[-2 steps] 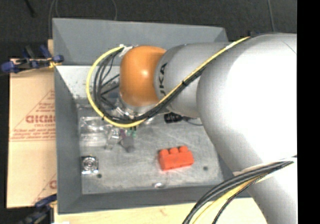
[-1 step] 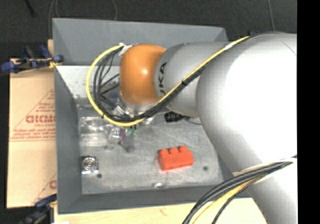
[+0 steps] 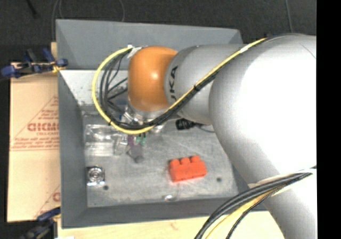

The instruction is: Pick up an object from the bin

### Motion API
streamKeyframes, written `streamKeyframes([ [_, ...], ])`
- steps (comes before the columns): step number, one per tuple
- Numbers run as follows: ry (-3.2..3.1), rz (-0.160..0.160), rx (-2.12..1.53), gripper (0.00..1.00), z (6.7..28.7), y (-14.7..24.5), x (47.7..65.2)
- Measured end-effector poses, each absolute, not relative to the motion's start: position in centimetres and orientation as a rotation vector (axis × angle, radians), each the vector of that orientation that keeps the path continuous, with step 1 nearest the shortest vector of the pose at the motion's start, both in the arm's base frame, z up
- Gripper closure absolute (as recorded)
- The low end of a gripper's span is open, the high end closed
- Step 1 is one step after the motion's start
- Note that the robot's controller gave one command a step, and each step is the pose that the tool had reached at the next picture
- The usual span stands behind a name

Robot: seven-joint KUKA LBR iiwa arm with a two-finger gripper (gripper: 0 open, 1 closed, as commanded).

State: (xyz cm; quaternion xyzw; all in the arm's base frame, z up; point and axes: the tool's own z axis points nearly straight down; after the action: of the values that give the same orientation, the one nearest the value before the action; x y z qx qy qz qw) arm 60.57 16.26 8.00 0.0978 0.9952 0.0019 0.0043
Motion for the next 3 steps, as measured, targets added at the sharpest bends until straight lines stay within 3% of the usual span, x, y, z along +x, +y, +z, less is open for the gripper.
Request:
streamKeyframes([
  [2,3.123,0.003,0.317,1.00,12.7,16.1,60.7],
  [3,3.123,0.002,0.320,1.00,16.9,16.0,60.8],
])
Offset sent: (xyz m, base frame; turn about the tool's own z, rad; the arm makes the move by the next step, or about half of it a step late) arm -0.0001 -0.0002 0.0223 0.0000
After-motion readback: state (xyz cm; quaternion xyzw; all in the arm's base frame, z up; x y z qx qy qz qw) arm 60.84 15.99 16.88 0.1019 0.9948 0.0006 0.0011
